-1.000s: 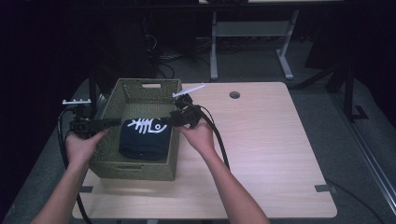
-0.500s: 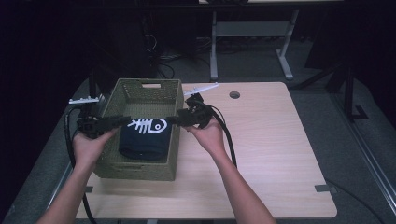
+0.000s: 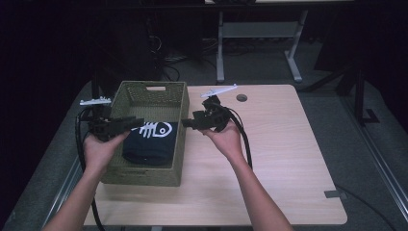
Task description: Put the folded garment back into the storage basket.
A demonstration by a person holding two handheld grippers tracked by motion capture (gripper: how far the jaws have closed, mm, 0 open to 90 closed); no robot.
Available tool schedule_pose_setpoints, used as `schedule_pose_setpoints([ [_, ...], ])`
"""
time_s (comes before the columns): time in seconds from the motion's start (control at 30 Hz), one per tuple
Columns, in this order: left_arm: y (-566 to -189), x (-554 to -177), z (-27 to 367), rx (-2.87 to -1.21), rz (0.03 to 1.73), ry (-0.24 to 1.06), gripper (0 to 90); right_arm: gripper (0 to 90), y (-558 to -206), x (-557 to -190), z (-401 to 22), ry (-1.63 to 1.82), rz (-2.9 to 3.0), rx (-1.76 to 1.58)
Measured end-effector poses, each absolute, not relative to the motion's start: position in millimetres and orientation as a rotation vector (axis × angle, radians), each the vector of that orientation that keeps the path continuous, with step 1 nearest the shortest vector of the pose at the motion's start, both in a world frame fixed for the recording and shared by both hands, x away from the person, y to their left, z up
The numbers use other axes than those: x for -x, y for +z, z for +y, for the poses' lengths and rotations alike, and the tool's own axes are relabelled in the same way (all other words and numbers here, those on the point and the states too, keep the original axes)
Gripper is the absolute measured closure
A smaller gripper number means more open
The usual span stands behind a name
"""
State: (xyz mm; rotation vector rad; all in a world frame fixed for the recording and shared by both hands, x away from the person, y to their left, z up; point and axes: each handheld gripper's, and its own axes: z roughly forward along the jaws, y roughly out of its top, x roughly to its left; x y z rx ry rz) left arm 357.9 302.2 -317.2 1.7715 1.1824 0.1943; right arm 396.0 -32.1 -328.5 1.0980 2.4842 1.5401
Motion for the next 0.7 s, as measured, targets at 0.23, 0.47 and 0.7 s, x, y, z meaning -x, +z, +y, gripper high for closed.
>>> schedule_pose_setpoints([
  [0.23, -316.0, -358.3, 293.7, -1.772, 1.153, 0.181, 44.4, 35.3, -327.2, -396.2, -48.0, 1.552, 2.477, -1.106],
  [0.47, -315.0, -357.8, 283.6, -1.776, 1.139, 0.176, 41.4, 33.1, -328.2, -394.0, -67.0, 1.575, 2.465, -1.116],
  [0.7, -311.7, -358.1, 267.1, -1.79, 1.102, 0.169, 39.6, 31.7, -326.5, -389.8, -86.7, 1.587, 2.442, -1.13],
])
